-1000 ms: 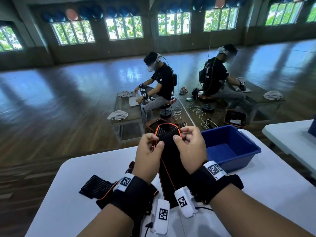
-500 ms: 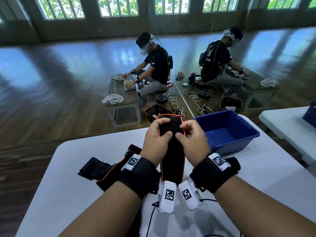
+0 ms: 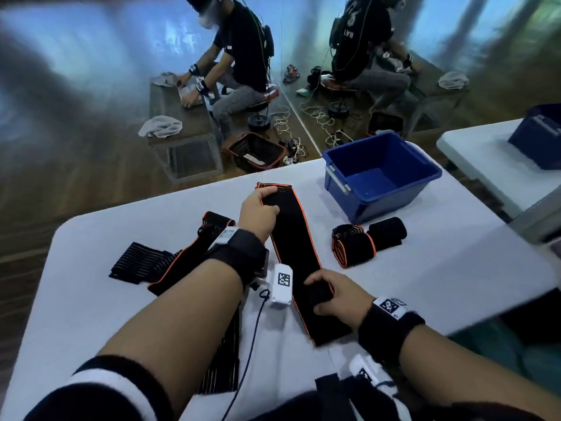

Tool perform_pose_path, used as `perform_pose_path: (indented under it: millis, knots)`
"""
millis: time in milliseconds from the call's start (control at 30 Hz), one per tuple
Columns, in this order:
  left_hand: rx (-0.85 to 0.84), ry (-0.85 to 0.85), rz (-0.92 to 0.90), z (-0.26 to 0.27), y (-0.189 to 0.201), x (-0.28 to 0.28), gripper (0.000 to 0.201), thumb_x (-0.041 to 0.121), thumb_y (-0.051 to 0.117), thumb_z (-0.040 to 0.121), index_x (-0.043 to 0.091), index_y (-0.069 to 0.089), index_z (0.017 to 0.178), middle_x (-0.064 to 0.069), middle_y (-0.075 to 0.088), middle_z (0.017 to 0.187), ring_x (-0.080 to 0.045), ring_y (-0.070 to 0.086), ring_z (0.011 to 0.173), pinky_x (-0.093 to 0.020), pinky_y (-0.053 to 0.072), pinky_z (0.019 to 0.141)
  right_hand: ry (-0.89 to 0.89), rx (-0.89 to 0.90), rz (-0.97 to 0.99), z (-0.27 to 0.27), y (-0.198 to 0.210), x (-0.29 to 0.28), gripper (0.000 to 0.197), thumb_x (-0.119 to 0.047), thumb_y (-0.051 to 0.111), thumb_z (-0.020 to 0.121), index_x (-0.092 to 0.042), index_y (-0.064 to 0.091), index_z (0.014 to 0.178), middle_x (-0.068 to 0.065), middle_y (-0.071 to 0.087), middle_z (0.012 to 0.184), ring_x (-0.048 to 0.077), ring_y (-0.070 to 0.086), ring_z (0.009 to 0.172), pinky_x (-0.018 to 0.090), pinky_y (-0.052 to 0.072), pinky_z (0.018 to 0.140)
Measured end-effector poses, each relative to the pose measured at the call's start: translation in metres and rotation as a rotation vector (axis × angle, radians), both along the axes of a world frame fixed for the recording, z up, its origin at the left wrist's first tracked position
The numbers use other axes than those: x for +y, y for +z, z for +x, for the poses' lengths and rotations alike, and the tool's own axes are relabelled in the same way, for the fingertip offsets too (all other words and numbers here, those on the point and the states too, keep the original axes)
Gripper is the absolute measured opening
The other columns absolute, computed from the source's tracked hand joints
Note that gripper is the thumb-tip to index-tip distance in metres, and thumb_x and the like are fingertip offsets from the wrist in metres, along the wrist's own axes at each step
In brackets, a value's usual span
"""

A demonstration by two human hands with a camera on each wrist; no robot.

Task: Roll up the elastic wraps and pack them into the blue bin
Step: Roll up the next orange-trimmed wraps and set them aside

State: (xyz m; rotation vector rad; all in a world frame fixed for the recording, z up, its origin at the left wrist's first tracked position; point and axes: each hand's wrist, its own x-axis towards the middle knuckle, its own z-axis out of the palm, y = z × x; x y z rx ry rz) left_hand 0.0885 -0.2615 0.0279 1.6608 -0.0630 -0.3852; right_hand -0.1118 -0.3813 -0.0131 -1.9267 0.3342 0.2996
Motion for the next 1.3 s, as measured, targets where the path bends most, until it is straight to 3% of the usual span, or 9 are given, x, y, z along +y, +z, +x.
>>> perform_pose_path:
  millis: [100,200,267,533,633,767,967,1167,1300]
  knots:
    - [0.041,-0.082,0.139,0.003,-0.026,-0.002,0.049,-0.016,0.050,0.083,0.020,0.069,0.109,-0.014,0.066,0.104,-0.029,0.064,0.086,-0.038,0.055,0.074,-0.059,0.088,0.004,-0.018,-0.013,-0.003,0.045,0.009,0.075,0.074,-0.024,0.065,0.104,-0.002,0.067,0.095,-0.001,0.065,0.076,0.017,0.053,0.070]
    - [0.063,-0.140,0.258,0.002,-0.043,-0.002,0.046,-0.017,0.049,0.087,0.019,0.068,0.107,-0.011,0.063,0.089,-0.020,0.059,0.070,-0.022,0.051,0.059,-0.058,0.158,-0.152,-0.032,-0.025,-0.004,0.042,-0.009,0.077,0.078,-0.031,0.063,0.111,-0.002,0.064,0.107,0.014,0.065,0.094,0.027,0.057,0.083]
    - [0.023,-0.173,0.354,0.003,-0.054,-0.002,0.044,-0.016,0.053,0.086,0.016,0.071,0.109,-0.009,0.066,0.091,-0.018,0.061,0.077,-0.012,0.048,0.059,0.028,0.220,-0.304,-0.037,-0.029,-0.001,0.045,-0.019,0.072,0.084,-0.034,0.057,0.124,-0.002,0.053,0.112,0.016,0.060,0.097,0.022,0.051,0.084]
    - [-0.036,-0.086,0.419,0.014,-0.067,-0.008,0.042,-0.007,0.058,0.076,0.031,0.072,0.087,-0.002,0.073,0.102,-0.024,0.070,0.094,-0.037,0.057,0.091,-0.017,0.233,-0.401,-0.044,-0.027,0.007,0.055,-0.031,0.060,0.093,-0.022,0.036,0.142,0.004,0.033,0.134,0.026,0.056,0.112,0.035,0.047,0.101]
    - [-0.072,-0.089,0.491,0.001,-0.056,-0.005,0.037,0.000,0.062,0.081,0.026,0.073,0.106,0.000,0.066,0.121,-0.023,0.065,0.112,-0.034,0.052,0.099,0.018,0.211,-0.421,-0.047,-0.026,-0.001,0.055,-0.032,0.059,0.094,-0.019,0.036,0.142,0.003,0.037,0.137,0.023,0.053,0.118,0.033,0.043,0.103]
    - [-0.186,-0.186,0.602,-0.043,-0.051,0.011,0.034,0.013,0.062,0.087,0.026,0.067,0.118,0.004,0.060,0.124,-0.016,0.061,0.108,-0.030,0.048,0.089,0.005,0.180,-0.379,-0.049,-0.031,-0.017,0.048,-0.032,0.061,0.093,-0.020,0.043,0.136,0.000,0.044,0.132,0.018,0.056,0.112,0.035,0.047,0.102]
    - [0.087,-0.300,0.512,-0.145,-0.085,0.049,0.012,0.021,0.063,0.085,0.031,0.070,0.085,0.003,0.072,0.079,-0.018,0.070,0.071,-0.047,0.060,0.078,0.033,0.079,-0.326,-0.052,-0.040,-0.033,0.029,-0.021,0.063,0.092,-0.023,0.053,0.119,-0.008,0.054,0.114,0.006,0.059,0.089,0.028,0.052,0.087]
    - [0.180,-0.129,0.408,-0.193,-0.103,0.057,0.017,0.028,0.062,0.074,0.036,0.072,0.084,0.003,0.073,0.074,-0.023,0.074,0.072,-0.049,0.061,0.077,0.067,0.024,-0.295,-0.053,-0.048,-0.040,0.024,-0.008,0.062,0.088,-0.021,0.059,0.107,-0.004,0.060,0.106,0.009,0.064,0.081,0.003,0.042,0.065]
    - [0.167,-0.080,0.392,-0.208,-0.101,0.054,0.019,0.012,0.061,0.077,0.022,0.073,0.087,0.000,0.075,0.082,-0.020,0.074,0.078,-0.046,0.061,0.080,0.125,0.006,-0.267,-0.053,-0.051,-0.044,0.026,-0.005,0.058,0.089,-0.020,0.059,0.109,-0.003,0.060,0.107,0.008,0.064,0.080,0.007,0.043,0.066]
